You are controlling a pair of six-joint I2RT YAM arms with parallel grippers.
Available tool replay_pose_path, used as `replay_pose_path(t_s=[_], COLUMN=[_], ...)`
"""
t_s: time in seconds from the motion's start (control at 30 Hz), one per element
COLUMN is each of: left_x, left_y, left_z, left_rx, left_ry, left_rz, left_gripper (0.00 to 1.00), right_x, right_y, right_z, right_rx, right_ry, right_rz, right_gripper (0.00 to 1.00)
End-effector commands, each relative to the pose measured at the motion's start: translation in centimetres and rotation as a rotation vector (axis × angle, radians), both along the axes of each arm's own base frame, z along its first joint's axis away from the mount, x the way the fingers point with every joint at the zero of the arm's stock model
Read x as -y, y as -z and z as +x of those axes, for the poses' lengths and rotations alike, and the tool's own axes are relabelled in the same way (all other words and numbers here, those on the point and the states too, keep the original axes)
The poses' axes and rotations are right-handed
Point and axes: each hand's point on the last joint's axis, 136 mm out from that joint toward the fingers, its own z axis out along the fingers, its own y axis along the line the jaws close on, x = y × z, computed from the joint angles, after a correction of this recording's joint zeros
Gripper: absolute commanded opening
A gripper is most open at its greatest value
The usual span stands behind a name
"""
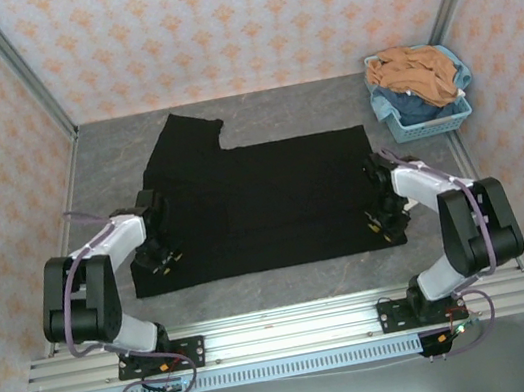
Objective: Fold and stack the t-shirts
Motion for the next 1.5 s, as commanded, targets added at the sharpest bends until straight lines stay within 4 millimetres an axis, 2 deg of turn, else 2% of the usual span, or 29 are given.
replay_pose_path(t_s=[0.0, 0.1, 0.2, 0.3, 0.37, 0.43, 0.47, 0.57, 0.63, 0.73, 0.8, 0.97, 1.13, 1.3, 1.47], left_x=[-1.7, -1.7, -1.7, -1.6, -1.4, -1.0, -0.7, -0.1, -0.2, -0.1, -0.3, -1.8, -3.8, -4.5, -4.2], left_y=[0.9, 0.6, -1.3, -5.2, -8.2, -10.2, -11.1, -12.8, -12.6, -12.7, -12.3, -10.0, -9.0, -7.8, -5.1], left_z=[-5.3, -5.7, -3.0, 2.7, 7.5, 11.8, 14.1, 20.5, 24.1, 29.4, 32.3, 38.2, 42.7, 45.7, 46.8], left_rx=[-0.165, -0.158, -0.064, 0.088, 0.195, 0.254, 0.283, 0.373, 0.411, 0.482, 0.515, 0.56, 0.662, 0.767, 0.775], left_ry=[-0.018, -0.024, -0.015, 0.009, 0.028, 0.045, 0.051, 0.062, 0.057, 0.061, 0.077, 0.102, 0.05, -0.005, -0.039], left_rz=[0.104, 0.104, 0.108, 0.111, 0.113, 0.105, 0.096, 0.084, 0.087, 0.089, 0.116, 0.221, 0.298, 0.322, 0.291], left_gripper=[0.32, 0.33, 0.37, 0.44, 0.47, 0.49, 0.55, 0.57, 0.58, 0.57, 0.57, 0.57, 0.57, 0.6, 0.64], right_x=[1.5, 0.9, 0.7, -0.2, -1.3, -2.5, -3.3, -4.8, -5.1, -5.4, -5.6, -6.1, -6.5, -6.5, -6.2], right_y=[0.1, -0.4, -2.1, -4.9, -7.3, -9.6, -10.8, -13.9, -15.5, -16.7, -16.9, -16.7, -16.6, -15.7, -15.3], right_z=[-4.8, -4.9, -2.2, 2.8, 6.8, 10.7, 12.8, 17.9, 20.8, 24.4, 26.0, 28.4, 28.9, 28.0, 27.0], right_rx=[-0.146, -0.113, -0.003, 0.182, 0.332, 0.472, 0.538, 0.663, 0.733, 0.798, 0.801, 0.792, 0.8, 0.782, 0.775], right_ry=[0.046, 0.064, 0.028, -0.046, -0.117, -0.185, -0.229, -0.333, -0.365, -0.37, -0.377, -0.391, -0.378, -0.368, -0.356], right_rz=[-0.067, -0.031, -0.04, 0.0, 0.042, 0.084, 0.112, 0.132, 0.132, 0.175, 0.186, 0.218, 0.247, 0.26, 0.267], right_gripper=[0.36, 0.39, 0.45, 0.51, 0.58, 0.62, 0.64, 0.66, 0.66, 0.67, 0.67, 0.67, 0.67, 0.67, 0.67])
